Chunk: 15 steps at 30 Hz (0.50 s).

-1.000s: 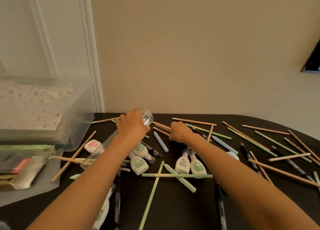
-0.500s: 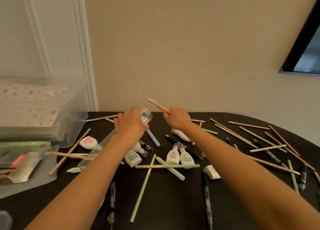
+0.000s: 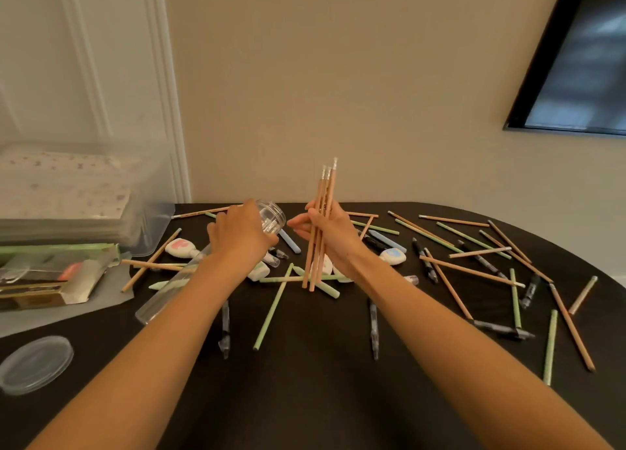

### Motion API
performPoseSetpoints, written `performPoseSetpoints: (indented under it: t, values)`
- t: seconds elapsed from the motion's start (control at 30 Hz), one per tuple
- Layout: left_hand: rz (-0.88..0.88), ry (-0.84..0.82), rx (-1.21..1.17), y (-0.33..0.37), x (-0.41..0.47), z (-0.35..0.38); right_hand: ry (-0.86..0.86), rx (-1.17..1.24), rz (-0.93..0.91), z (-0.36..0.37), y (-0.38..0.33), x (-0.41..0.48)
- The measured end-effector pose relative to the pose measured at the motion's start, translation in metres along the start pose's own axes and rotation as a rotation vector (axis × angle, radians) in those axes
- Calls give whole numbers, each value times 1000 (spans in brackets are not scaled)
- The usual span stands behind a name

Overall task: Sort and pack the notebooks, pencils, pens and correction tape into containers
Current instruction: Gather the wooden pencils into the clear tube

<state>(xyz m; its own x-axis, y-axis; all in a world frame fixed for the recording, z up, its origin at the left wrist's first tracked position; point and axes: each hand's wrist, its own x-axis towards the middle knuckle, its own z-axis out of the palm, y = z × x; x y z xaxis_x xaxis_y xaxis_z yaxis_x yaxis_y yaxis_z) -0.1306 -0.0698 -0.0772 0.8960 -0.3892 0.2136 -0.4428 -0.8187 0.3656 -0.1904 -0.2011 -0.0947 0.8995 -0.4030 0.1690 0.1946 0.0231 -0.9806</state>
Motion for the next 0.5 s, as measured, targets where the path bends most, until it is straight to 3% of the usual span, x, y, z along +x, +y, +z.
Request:
performPoseSetpoints:
  t: [0.13, 0.37, 0.43, 0.5]
  values:
    - [-6, -6, 2, -3, -10, 0, 89, -106, -143, 7, 18, -20]
    - [27, -12, 8, -2, -33, -1, 142, -172, 9, 5, 48, -42]
    - [37, -35, 12, -2, -36, -1, 149, -41, 53, 2, 40, -39]
    - [64, -61, -13, -2, -39, -2, 151, 258, 129, -1, 24, -36]
